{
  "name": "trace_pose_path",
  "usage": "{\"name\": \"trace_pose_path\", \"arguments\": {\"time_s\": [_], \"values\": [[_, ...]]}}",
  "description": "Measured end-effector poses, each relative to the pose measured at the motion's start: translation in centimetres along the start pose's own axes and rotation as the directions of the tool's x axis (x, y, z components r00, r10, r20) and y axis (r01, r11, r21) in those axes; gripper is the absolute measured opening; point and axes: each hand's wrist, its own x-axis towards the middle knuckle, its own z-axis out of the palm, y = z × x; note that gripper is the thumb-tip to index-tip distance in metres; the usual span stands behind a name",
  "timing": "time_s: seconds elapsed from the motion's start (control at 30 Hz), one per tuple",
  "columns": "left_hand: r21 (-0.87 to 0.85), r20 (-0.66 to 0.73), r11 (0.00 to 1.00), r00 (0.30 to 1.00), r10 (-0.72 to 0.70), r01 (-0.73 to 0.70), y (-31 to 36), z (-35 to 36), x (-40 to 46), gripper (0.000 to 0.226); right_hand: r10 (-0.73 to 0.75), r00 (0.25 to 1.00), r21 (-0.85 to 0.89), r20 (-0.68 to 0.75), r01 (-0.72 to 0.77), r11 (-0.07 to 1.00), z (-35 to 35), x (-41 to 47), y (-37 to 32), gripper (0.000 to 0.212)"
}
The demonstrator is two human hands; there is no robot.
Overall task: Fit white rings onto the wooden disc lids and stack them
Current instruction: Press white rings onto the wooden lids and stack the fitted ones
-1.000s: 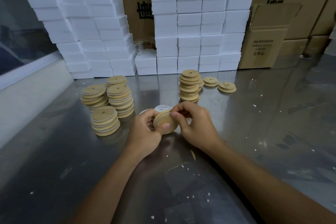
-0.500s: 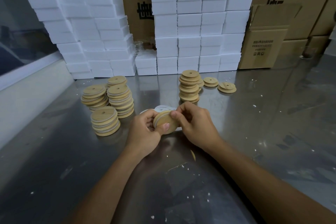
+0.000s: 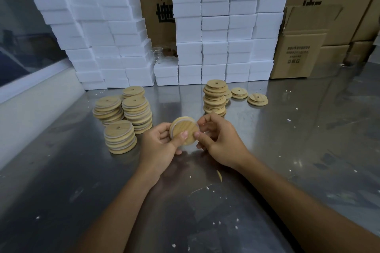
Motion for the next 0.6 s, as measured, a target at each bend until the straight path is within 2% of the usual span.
{"name": "trace_pose_path", "arguments": {"time_s": [0.13,0.23,0.3,0.37,0.43,0.5,0.6], "values": [[0.09,-0.032,0.995,0.998,0.046,-0.043,0.2,0.2,-0.1,0.016,0.001,0.997,0.063,-0.077,0.003,0.998,-0.2,0.0,-0.3,0.018],[0.054,-0.003,0.998,1.0,0.01,-0.01,0.7,0.1,0.0,0.014,0.014,0.994,0.105,-0.109,-0.003,0.994,-0.3,0.0,-0.5,0.014],[0.026,-0.041,0.999,0.999,0.032,-0.031,1.3,-0.3,0.1,0.014,0.033,0.99,0.116,-0.141,-0.016,0.993,-0.4,0.0,-0.6,0.009],[0.017,-0.155,0.996,0.984,0.084,-0.083,1.9,-0.8,0.4,0.017,0.058,0.982,0.114,-0.18,-0.038,0.993,-0.6,0.1,-0.5,0.008],[0.022,-0.316,0.993,0.942,0.116,-0.115,2.1,-1.7,0.9,0.022,0.091,0.973,0.122,-0.212,-0.066,0.99,-0.8,0.2,-0.4,0.008],[0.003,-0.467,0.995,0.88,0.092,-0.102,2.3,-2.8,1.5,0.026,0.109,0.967,0.121,-0.23,-0.083,0.989,-0.9,0.2,-0.4,0.008],[-0.046,-0.613,0.995,0.789,0.039,-0.084,2.1,-4.3,2.2,0.026,0.113,0.961,0.11,-0.251,-0.088,0.99,-0.9,0.2,-0.4,0.009]]}}
